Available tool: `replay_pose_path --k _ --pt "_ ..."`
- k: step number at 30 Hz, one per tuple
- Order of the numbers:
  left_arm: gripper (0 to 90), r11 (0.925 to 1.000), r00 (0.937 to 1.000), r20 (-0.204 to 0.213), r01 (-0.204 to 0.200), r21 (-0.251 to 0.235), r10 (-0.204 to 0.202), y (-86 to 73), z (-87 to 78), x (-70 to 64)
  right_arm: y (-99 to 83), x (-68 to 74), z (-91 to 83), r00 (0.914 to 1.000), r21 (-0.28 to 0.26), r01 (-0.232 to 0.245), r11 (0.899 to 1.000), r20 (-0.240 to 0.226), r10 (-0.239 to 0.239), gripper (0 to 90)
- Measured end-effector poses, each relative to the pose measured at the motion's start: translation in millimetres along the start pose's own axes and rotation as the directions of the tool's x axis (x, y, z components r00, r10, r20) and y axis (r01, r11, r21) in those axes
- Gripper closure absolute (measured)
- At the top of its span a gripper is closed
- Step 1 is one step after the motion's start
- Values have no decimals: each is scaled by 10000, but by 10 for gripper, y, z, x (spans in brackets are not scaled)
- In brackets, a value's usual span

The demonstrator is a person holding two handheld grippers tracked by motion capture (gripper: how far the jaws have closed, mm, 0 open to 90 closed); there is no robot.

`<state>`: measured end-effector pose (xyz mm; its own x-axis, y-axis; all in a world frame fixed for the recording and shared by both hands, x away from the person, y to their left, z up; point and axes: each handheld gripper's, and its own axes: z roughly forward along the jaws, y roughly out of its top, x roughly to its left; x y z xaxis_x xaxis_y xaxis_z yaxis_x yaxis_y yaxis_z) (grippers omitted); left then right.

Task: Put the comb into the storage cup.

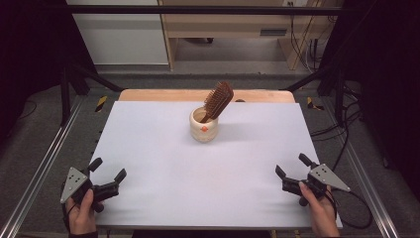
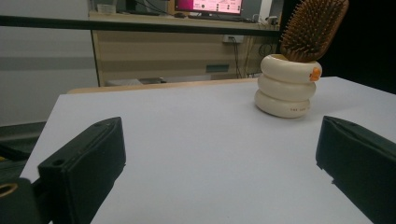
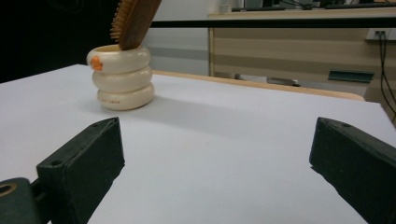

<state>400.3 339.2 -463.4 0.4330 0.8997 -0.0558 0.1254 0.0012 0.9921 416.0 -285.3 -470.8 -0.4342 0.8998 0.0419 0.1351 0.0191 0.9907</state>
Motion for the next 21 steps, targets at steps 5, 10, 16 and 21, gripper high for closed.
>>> replay_pose_path --k 5,10,16,21 --pt "16 10000 10000 29 -66 6 66 0 9 -14 -42 63 26 9992 58 77 10000 -390 -75 32" --pt "16 10000 9998 162 -70 -10 71 0 16 -25 -69 118 57 9975 124 183 9998 -689 -174 32" --pt "16 9999 9995 271 -136 0 136 0 31 -49 -92 173 75 9961 169 232 9996 -851 -216 32" --pt "15 9998 9990 392 -213 -1 213 1 43 -70 -103 208 88 9953 151 315 9994 -921 -300 33"
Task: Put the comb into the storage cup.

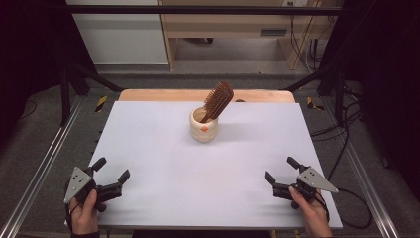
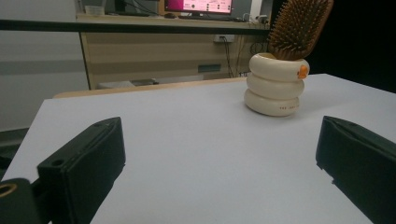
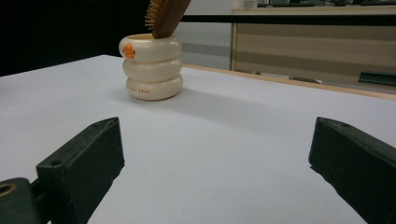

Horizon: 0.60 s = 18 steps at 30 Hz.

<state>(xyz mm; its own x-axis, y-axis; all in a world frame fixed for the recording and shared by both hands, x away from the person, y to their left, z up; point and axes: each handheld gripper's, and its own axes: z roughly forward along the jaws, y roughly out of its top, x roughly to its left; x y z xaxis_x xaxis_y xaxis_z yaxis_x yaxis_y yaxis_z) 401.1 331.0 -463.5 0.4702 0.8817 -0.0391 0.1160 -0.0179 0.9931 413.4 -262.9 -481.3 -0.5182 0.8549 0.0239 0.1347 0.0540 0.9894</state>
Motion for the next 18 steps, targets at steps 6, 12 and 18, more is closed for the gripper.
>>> replay_pose_path --k 6,12,18 --pt "15 9999 9997 223 -135 -84 137 8 19 -37 11 46 34 9998 -222 150 9996 -128 -152 33" --pt "15 9998 9987 461 -206 -36 208 8 44 -84 51 82 92 9986 -381 488 9981 -201 -496 34" --pt "14 9999 9989 446 -149 20 148 1 53 -88 62 79 121 9967 -151 771 9969 -226 -774 35"
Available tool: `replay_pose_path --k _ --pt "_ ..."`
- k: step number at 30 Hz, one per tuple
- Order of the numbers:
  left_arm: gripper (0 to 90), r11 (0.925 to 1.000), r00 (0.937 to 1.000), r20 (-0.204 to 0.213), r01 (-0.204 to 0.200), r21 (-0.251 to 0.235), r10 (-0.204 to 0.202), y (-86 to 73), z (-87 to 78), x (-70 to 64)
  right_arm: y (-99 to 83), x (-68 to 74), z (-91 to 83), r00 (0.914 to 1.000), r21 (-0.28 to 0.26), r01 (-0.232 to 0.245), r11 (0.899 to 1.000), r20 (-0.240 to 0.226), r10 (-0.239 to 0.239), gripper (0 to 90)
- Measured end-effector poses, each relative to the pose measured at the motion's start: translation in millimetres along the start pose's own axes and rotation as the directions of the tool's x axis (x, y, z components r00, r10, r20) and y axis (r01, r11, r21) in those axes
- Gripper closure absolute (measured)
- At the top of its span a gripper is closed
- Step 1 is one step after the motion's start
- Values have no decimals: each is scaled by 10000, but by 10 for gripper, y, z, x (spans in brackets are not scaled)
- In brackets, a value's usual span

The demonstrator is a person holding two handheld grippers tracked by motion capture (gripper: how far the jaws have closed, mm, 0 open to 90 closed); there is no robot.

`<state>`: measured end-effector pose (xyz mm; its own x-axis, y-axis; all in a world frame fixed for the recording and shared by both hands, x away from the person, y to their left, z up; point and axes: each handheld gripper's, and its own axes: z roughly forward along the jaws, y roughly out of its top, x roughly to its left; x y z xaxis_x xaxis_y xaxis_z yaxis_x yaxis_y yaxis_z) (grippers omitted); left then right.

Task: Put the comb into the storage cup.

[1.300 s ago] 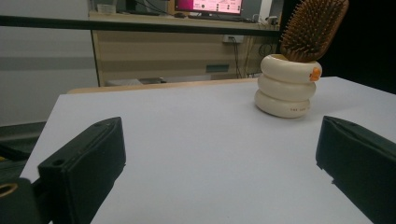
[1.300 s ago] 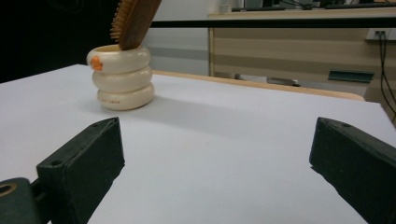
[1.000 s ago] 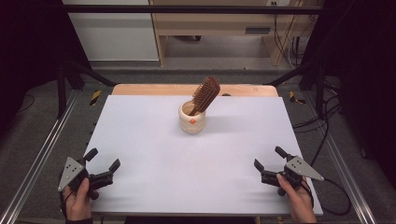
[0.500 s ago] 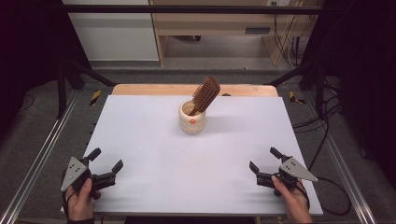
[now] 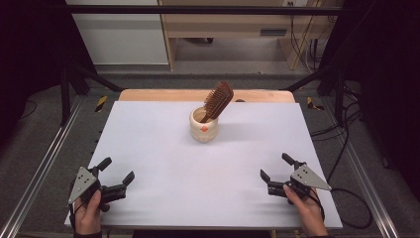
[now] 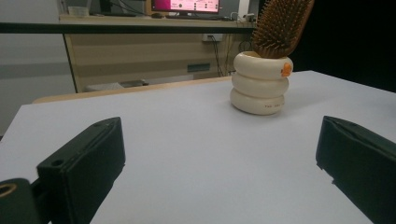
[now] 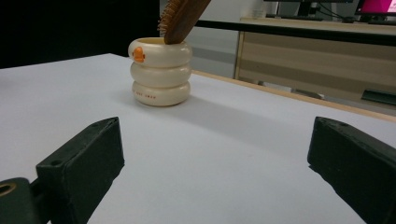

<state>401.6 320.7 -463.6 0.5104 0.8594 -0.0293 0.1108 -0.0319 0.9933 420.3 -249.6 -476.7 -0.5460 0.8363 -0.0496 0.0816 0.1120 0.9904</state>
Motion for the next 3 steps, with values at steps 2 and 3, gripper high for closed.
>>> replay_pose_path --k 2,3 --pt "15 10000 10000 -6 -28 39 28 -2 4 -4 -2 8 -6 10000 63 65 10000 -33 -65 36" --pt "14 10000 10000 1 -36 41 36 -2 6 -7 -2 18 -9 10000 77 95 9999 -27 -95 36"
